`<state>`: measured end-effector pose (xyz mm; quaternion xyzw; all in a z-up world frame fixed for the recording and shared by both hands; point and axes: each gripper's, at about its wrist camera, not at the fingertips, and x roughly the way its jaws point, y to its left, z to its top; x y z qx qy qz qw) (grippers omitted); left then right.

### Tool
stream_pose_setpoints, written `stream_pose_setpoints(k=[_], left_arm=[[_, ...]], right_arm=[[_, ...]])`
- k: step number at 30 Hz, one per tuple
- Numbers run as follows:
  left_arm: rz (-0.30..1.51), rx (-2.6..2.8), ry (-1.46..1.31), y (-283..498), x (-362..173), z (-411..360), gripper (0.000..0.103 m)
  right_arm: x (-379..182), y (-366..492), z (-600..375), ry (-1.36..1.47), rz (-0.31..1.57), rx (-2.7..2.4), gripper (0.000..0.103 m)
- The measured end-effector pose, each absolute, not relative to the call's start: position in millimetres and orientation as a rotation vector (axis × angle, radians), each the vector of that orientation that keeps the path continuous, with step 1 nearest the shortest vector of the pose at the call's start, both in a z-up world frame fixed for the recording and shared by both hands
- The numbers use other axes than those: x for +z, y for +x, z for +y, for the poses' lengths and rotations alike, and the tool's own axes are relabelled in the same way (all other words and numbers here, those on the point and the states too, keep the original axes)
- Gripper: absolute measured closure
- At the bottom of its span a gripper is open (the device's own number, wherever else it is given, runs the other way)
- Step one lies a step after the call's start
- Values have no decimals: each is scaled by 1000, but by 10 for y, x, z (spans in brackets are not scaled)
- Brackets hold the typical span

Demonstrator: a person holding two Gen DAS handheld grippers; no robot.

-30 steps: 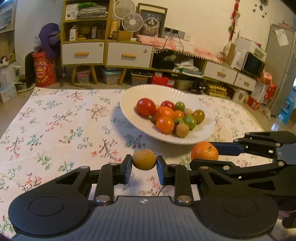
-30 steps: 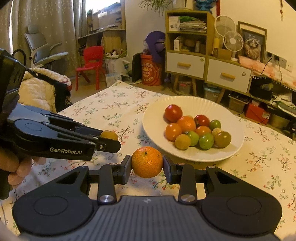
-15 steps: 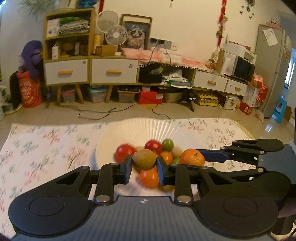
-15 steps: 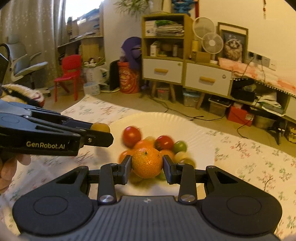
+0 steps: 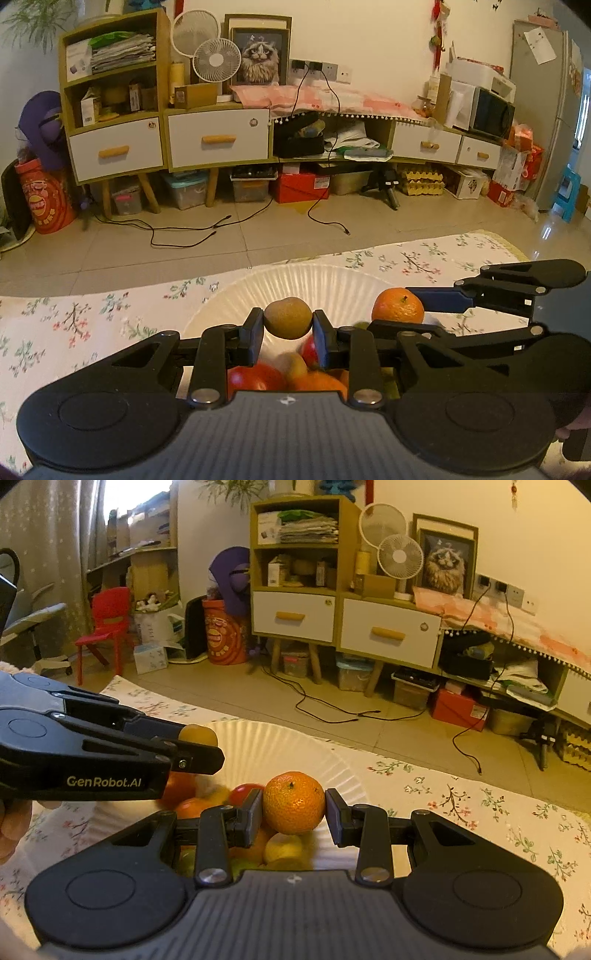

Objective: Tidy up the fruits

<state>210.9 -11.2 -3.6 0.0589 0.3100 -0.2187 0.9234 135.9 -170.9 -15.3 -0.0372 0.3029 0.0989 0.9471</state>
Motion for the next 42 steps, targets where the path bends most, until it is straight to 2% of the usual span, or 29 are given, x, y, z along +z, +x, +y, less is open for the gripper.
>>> stream_pose_setpoints(k=[25,30,32,34,42], left_arm=[[701,-400,177,2357,-152,-165,77],[688,-380,175,2318,-92,-121,63],[676,-373,174,2283,-57,-104,52],[662,-367,172,2226,-18,-90,46],[644,-352,181,2008,64,-52,28]], right_arm=[[-200,1612,-1754,-61,647,216,69],[-151,1613,-1779,-69,639,195,58],[-118,1583,-1803,-62,631,187,53],[-85,1548,-1816,-61,625,178,49],[9,1364,-1875,-64,620,145,41]])
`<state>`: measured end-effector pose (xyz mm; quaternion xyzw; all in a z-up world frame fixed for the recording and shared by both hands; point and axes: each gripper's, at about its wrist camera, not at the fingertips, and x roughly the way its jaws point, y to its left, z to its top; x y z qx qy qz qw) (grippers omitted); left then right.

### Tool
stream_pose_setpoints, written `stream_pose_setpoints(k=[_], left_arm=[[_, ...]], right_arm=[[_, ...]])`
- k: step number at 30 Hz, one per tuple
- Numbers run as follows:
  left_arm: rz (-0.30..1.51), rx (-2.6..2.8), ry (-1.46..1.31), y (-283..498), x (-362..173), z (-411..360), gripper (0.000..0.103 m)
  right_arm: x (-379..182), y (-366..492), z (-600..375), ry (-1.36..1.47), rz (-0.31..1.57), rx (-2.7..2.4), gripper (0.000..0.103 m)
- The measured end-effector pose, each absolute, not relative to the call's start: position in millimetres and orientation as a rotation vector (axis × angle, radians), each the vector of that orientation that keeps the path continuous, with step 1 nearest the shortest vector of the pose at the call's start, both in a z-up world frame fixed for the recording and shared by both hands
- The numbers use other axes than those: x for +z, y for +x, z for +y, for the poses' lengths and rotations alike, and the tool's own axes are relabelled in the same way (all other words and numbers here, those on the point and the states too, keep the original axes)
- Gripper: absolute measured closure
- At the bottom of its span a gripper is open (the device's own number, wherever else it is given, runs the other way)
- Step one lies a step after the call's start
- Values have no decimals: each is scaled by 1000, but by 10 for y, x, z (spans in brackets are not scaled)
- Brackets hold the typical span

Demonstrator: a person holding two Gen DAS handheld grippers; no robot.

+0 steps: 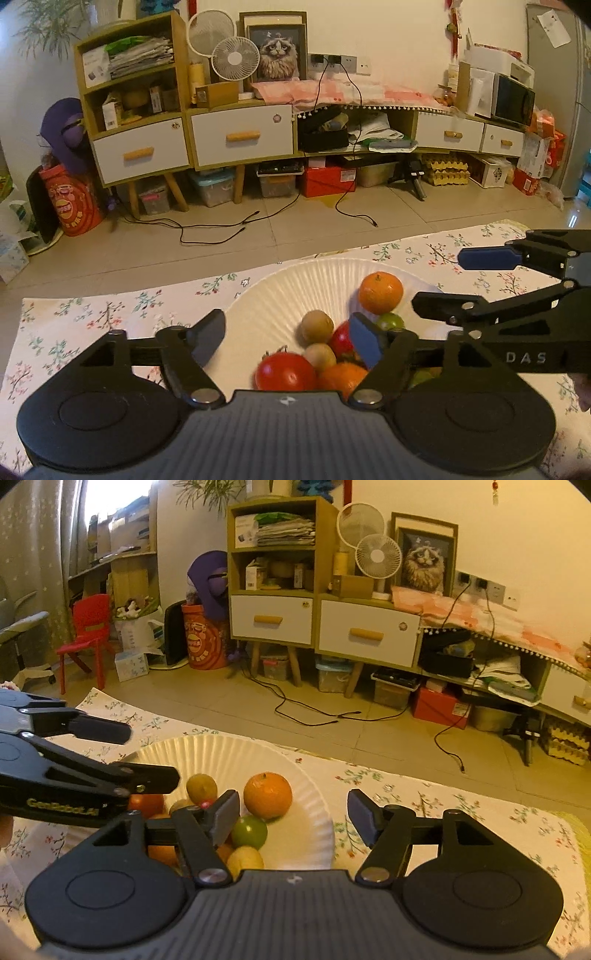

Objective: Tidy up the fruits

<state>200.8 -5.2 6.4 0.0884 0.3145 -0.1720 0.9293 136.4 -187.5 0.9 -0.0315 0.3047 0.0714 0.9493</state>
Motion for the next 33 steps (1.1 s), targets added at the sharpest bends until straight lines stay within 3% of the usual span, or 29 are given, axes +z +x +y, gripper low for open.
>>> stream_pose_setpoints(k=[20,33], left_arm=[[706,-286,153,1258,71,169,8],[827,-142,105,721,176,263,4]], right_arm=[[-7,812,-1952,5,702,81,30],[48,384,-1779,75,811,-40,16]])
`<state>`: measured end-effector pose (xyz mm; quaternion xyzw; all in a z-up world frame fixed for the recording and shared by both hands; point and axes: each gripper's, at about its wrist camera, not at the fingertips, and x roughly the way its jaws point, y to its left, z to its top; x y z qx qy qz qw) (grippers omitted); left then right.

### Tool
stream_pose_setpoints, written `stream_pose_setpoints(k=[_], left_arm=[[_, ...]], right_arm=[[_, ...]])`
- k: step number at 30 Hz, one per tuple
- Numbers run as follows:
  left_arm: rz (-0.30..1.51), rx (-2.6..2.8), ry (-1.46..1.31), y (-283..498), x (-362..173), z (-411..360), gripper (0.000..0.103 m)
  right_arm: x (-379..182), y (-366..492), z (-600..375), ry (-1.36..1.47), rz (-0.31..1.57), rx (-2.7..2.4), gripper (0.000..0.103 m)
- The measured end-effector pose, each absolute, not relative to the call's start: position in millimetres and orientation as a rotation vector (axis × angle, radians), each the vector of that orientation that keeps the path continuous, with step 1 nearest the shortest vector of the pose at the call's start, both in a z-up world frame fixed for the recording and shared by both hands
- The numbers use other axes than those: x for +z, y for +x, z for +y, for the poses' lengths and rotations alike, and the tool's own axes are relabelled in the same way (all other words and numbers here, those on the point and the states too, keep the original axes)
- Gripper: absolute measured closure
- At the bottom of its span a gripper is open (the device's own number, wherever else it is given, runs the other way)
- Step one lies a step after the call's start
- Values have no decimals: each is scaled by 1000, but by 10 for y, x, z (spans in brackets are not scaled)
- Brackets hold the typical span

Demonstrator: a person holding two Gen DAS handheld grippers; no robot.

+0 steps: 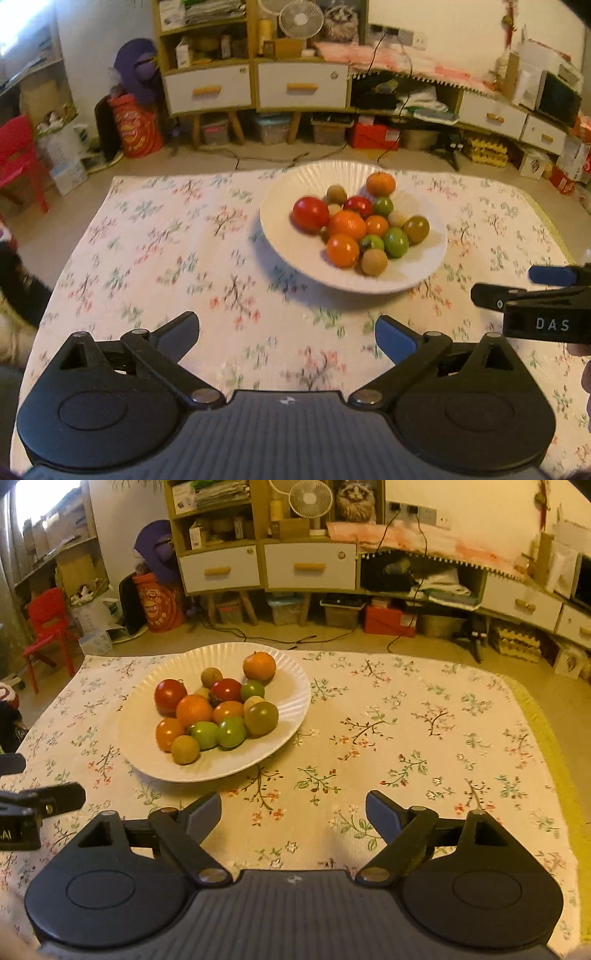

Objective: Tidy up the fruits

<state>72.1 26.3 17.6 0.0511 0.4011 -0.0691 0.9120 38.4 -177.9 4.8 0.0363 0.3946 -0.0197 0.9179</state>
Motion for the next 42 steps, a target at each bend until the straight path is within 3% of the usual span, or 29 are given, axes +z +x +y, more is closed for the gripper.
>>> stream_pose_setpoints(k=[7,42], left_arm=[[858,-92,71,513,217,305,4],[853,-50,138,442,172,257,4]], right_arm=[[207,163,-1571,32,801,-36,1],[189,60,-1344,-69,844,-46,1]])
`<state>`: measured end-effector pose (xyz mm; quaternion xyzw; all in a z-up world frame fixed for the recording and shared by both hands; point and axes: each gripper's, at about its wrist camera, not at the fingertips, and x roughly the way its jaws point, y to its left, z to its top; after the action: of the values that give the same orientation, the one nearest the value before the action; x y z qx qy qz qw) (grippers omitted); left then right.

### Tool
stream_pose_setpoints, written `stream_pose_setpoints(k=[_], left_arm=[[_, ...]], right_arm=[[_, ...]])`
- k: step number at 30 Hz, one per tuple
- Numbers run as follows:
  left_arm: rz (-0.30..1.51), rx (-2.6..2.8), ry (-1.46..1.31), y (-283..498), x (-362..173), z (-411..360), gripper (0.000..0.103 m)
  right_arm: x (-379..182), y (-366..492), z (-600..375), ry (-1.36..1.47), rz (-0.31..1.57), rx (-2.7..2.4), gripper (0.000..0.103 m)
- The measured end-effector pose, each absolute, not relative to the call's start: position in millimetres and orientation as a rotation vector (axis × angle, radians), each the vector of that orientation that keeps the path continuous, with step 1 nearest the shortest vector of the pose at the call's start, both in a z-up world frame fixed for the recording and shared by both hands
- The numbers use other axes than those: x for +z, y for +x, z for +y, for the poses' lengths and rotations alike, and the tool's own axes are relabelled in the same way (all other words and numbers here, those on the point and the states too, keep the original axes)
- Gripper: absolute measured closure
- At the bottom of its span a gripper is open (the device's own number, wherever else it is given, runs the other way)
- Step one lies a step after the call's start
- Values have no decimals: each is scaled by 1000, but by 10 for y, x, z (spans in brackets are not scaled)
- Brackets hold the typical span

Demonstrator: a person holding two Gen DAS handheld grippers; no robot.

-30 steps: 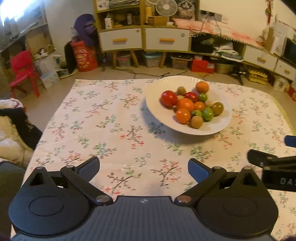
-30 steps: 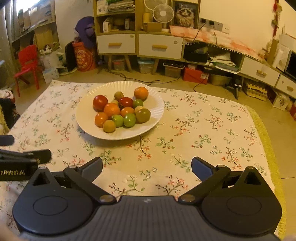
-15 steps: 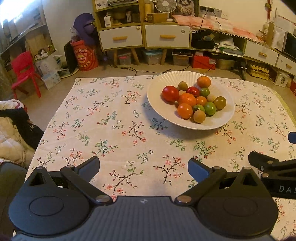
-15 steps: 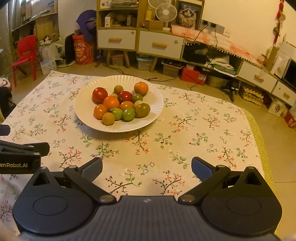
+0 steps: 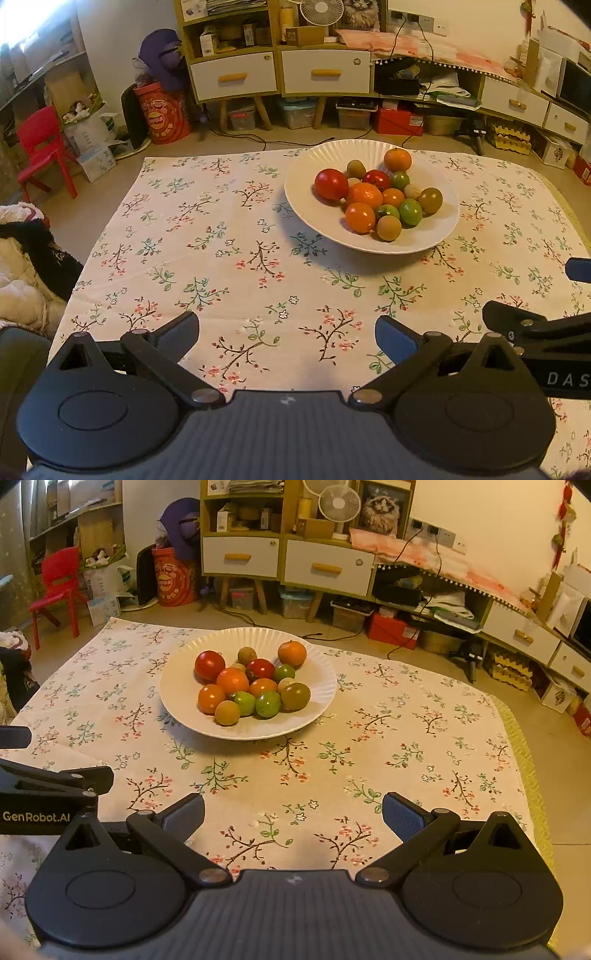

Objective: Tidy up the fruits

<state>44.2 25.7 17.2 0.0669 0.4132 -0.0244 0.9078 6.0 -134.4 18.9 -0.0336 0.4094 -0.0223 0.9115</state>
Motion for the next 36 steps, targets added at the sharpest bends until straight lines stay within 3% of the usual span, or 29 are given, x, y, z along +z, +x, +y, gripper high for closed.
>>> stream_pose_setpoints(k=[36], left_arm=[[863,-57,137,430,153,244,4]], right_arm=[[173,52,-1331,-59,852,-31,1]])
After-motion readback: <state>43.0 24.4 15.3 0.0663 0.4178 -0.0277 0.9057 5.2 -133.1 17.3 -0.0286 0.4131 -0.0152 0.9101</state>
